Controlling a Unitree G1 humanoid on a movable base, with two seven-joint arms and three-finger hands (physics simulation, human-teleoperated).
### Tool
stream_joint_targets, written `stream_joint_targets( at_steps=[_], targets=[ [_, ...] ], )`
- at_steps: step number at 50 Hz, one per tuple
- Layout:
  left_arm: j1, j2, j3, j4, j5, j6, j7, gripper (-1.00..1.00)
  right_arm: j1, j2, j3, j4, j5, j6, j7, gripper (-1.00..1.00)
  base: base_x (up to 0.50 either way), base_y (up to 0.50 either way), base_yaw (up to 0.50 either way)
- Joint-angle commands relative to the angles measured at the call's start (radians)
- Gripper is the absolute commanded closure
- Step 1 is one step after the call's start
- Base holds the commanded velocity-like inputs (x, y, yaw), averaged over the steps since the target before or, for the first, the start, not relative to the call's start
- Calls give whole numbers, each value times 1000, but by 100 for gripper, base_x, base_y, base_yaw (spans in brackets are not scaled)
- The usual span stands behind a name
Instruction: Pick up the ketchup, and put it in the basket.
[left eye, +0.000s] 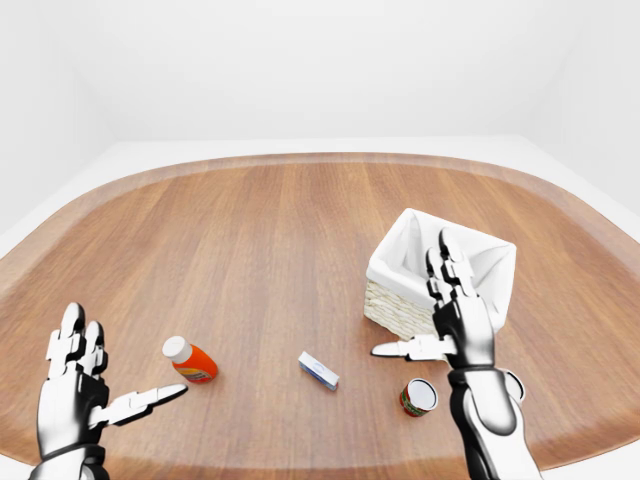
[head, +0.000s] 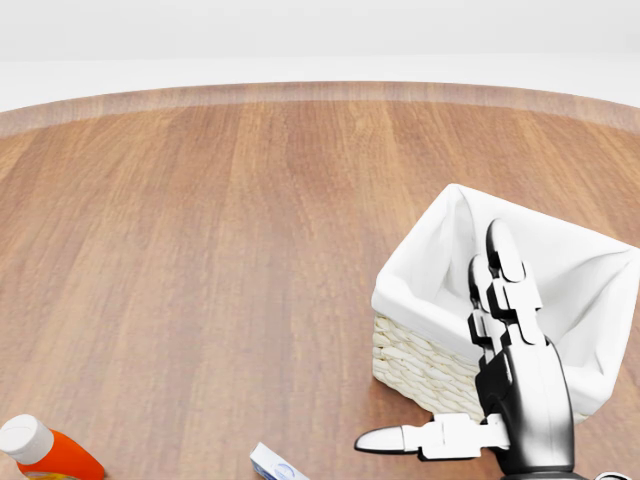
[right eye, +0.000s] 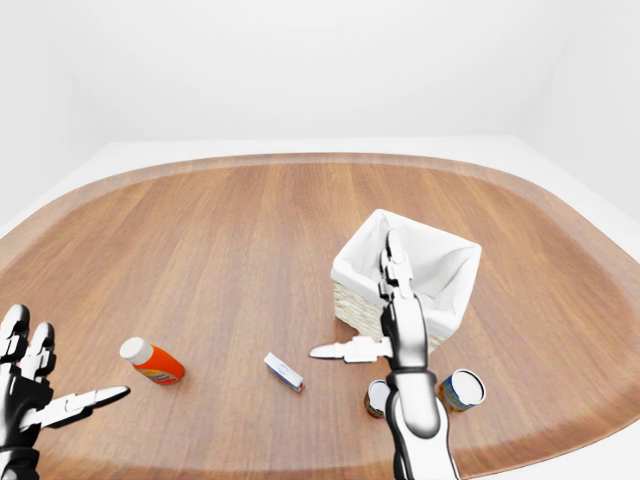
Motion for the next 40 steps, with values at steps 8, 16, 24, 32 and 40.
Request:
stream_joint_targets(
  at_steps=[8, 16, 24, 32, 40],
  targets=[
    [-50, 87, -34, 283, 6, 0, 70, -100, 2, -2, 16, 23, -12, -19, -2, -100, 0, 0, 0],
    [-53, 106, -57, 305, -8, 0, 90, -100, -2, -3, 18, 30, -12, -20, -4, -100, 0, 0, 0],
    [-106, 145, -112, 446, 11, 0, 139, -100, -3, -4, 18, 26, -12, -14, -3, -100, 0, 0, 0],
    [-125, 171, -161, 512, 0, 0, 173, -100, -3, -4, 19, 24, -14, -10, 0, -100, 0, 0, 0],
    [-176, 205, -211, 640, -10, 0, 200, -100, -3, -4, 20, 24, -14, -11, 0, -100, 0, 0, 0]
  ],
)
